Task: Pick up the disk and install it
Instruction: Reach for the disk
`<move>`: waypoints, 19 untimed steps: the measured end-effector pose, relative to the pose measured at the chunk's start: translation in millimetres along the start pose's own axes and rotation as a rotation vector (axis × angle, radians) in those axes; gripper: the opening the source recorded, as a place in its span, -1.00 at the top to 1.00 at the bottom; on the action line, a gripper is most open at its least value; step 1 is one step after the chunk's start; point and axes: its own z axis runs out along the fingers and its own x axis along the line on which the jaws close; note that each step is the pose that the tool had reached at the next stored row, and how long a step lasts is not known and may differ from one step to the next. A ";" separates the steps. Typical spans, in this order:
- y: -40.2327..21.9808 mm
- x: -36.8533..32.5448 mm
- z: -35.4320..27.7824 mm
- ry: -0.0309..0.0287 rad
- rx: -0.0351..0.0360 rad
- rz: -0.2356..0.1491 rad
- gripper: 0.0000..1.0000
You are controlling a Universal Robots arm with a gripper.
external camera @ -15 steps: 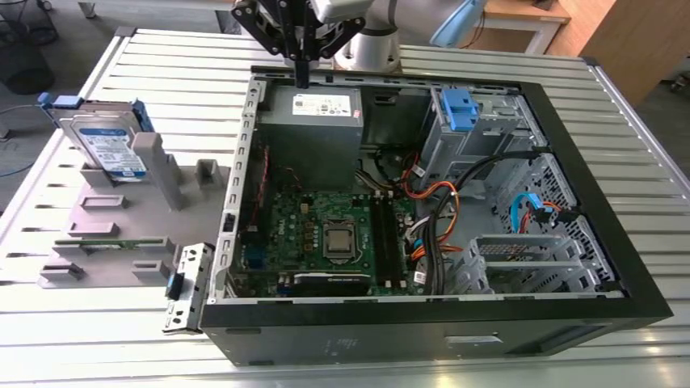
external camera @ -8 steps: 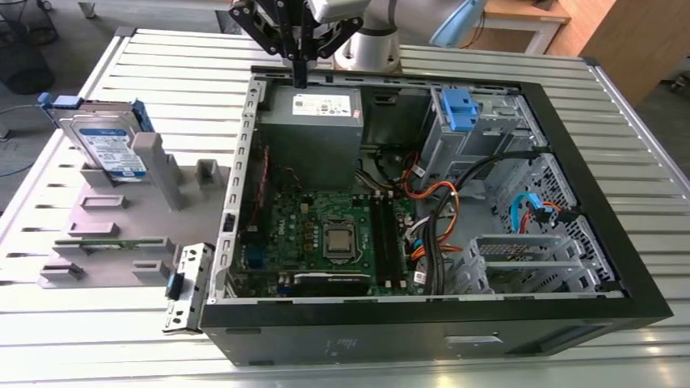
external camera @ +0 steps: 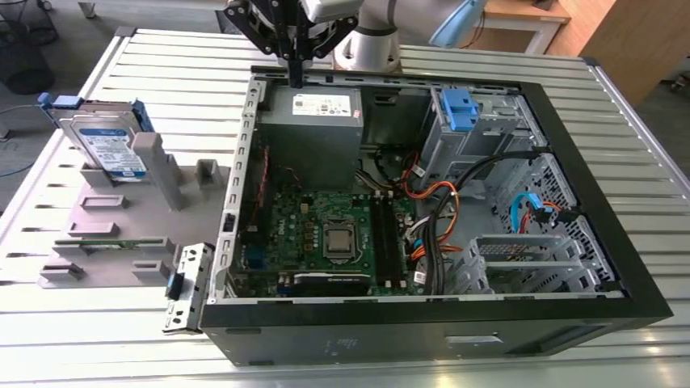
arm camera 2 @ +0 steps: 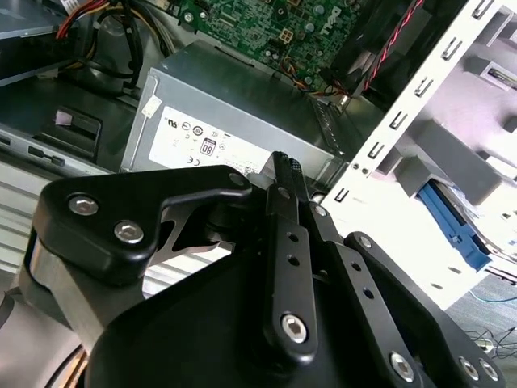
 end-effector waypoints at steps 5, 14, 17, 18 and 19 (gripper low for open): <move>-0.2 2.4 0.0 0.0000 0.0000 0.000 0.79; -0.3 4.1 -0.1 0.0000 0.0000 0.000 0.79; -0.4 5.2 -0.1 0.0000 0.0000 0.000 0.79; -0.5 5.9 -0.1 0.0000 0.0000 0.000 0.79; -0.5 6.0 -0.2 0.0000 0.0000 0.000 0.79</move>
